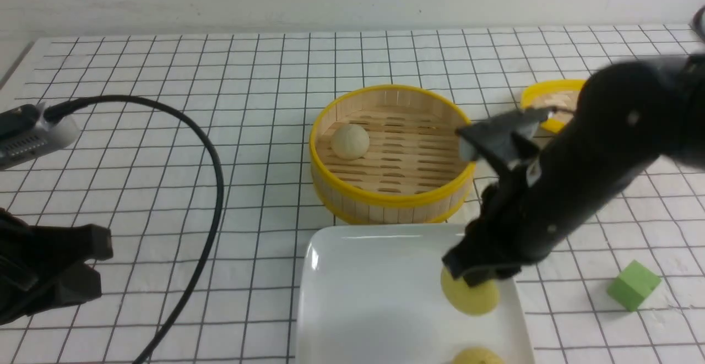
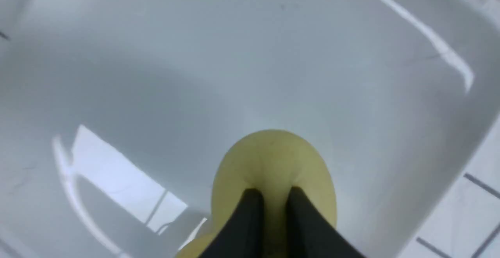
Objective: Put the steamed buns into the plate on the white-black tablecloth.
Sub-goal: 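Move the steamed bun from the bamboo steamer onto the white plate with the right gripper, then reach into the bamboo steamer and grasp a bun with the left gripper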
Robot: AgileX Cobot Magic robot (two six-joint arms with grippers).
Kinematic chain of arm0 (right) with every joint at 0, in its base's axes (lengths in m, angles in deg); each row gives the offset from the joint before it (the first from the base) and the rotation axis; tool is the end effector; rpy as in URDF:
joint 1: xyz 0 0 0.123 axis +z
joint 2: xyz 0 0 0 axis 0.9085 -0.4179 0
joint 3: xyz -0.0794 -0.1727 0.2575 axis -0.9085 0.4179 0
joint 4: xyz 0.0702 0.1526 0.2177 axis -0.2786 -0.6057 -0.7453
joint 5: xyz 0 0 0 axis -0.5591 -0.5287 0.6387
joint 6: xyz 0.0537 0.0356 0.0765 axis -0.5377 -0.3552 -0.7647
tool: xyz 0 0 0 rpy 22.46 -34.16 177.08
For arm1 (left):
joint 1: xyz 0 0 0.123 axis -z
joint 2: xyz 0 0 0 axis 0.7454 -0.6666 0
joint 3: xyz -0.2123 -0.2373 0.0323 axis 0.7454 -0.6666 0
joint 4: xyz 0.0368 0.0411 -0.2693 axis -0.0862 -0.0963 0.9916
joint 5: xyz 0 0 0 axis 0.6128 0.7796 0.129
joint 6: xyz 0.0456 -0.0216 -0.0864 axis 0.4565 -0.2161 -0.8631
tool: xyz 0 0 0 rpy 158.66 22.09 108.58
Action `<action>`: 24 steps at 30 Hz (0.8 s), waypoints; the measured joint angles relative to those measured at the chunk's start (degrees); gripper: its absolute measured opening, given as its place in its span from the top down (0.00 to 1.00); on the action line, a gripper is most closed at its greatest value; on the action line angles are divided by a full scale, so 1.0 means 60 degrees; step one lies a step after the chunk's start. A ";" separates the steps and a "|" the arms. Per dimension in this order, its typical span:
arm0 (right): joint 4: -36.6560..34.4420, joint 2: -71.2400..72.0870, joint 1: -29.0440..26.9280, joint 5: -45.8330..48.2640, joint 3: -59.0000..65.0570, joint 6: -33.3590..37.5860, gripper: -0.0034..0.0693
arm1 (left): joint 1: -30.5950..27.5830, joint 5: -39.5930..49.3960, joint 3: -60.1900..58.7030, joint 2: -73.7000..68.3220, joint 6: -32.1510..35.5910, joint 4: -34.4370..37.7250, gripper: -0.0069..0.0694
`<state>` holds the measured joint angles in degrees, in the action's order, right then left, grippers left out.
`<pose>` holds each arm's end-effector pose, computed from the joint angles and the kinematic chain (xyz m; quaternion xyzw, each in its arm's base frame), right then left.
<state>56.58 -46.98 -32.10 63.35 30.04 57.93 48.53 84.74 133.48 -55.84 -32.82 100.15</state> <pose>0.2752 0.2034 0.2306 -0.2341 0.9521 0.1501 0.1272 0.1719 -0.0207 0.3160 -0.0854 0.9575 -0.1260 0.2452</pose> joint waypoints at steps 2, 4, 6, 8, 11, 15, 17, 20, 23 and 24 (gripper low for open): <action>0.0071 -0.0280 0.0036 -0.0681 0.0368 0.0020 0.70 | 0.0000 0.0000 0.0000 0.0000 0.0000 0.0000 0.80; 0.0095 -0.0542 0.0039 -0.1161 0.0481 0.0020 0.57 | 0.0000 0.0000 0.0000 0.0000 0.0000 0.0000 0.80; 0.0128 -0.0651 0.0039 -0.1188 0.0349 0.0020 0.41 | 0.0000 0.0000 0.0000 0.0000 0.0000 0.0000 0.80; 0.0266 -0.0558 0.0039 -0.0495 -0.0028 0.0020 0.32 | 0.0000 0.0000 0.0000 0.0000 0.0000 0.0000 0.80; 0.0629 -0.0247 0.0050 0.0508 -0.0496 0.0022 0.31 | 0.0000 -0.0034 0.0000 0.0000 0.0000 0.0000 0.80; 0.1734 0.1102 0.0058 0.2304 -0.1259 -0.0040 0.53 | 0.0000 -0.0136 0.0000 0.0000 0.0000 -0.0002 0.79; 0.2193 0.1914 0.0058 0.3069 -0.1281 -0.0225 0.70 | 0.0000 -0.0139 0.0000 -0.0012 0.0000 -0.0002 0.78; 0.2608 0.2929 0.0058 0.3795 -0.1023 -0.0549 0.89 | 0.0000 -0.0161 0.0000 -0.0075 -0.0007 -0.0002 0.78; 0.2935 0.5144 0.0058 0.3546 0.0368 -0.1407 0.97 | 0.0000 -0.0380 0.0008 -0.0298 -0.0007 -0.0002 0.77; 0.2982 0.5678 0.0058 0.3226 0.0699 -0.1554 0.97 | 0.0000 -0.0478 0.0008 -0.0363 -0.0007 0.0029 0.77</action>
<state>74.47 -12.91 -31.75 82.70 34.23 48.61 48.53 81.87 133.53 -58.02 -32.86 100.32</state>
